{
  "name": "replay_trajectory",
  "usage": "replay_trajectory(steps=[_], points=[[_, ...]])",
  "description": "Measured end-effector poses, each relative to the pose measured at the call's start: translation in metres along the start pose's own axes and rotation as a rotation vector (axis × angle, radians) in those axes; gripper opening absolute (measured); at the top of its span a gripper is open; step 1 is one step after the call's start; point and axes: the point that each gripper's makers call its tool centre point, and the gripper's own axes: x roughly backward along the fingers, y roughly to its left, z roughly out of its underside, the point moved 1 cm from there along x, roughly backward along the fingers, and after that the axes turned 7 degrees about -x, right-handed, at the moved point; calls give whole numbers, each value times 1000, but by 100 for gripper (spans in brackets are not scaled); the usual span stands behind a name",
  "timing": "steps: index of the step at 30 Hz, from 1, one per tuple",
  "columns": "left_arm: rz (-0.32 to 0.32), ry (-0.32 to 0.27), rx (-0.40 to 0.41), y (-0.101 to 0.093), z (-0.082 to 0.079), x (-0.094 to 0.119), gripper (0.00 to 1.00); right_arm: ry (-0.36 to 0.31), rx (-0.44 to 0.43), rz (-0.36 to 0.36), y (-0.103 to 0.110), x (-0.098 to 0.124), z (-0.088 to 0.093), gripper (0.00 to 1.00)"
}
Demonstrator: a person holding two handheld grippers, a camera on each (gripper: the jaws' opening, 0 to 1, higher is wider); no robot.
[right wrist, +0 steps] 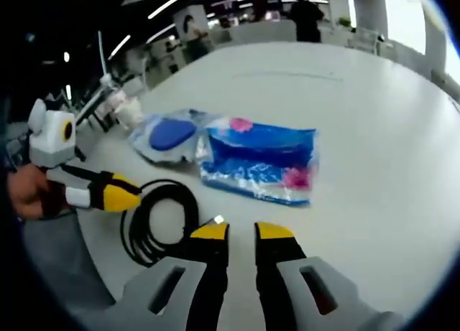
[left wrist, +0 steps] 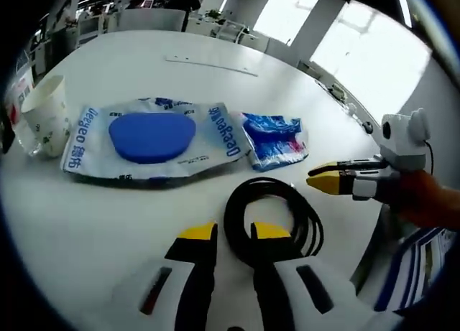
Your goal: Arrange the tabletop items into an orderly group along one side of the table until the central work area is clear of visible clutter.
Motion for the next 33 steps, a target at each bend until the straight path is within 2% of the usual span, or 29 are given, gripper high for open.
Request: replay_trajectory(steps=[9,13,19,29,33], points=[[4,-4,46,-2,5,1,15,2,-24,-38,13,-1,4,16],[4,0,37,-4,8,2,14,-5,-42,-43,16,-2,6,13],[1,0,48,-3,9,1,12,-6,-61,-51,19,0,8,17],[-13,10,33,-2,14,-1,9,-8,-53,-56,26,-1,11,13],[-19,9,36,-2,13,-1,8,0,-49,-64,31,0,14,15]])
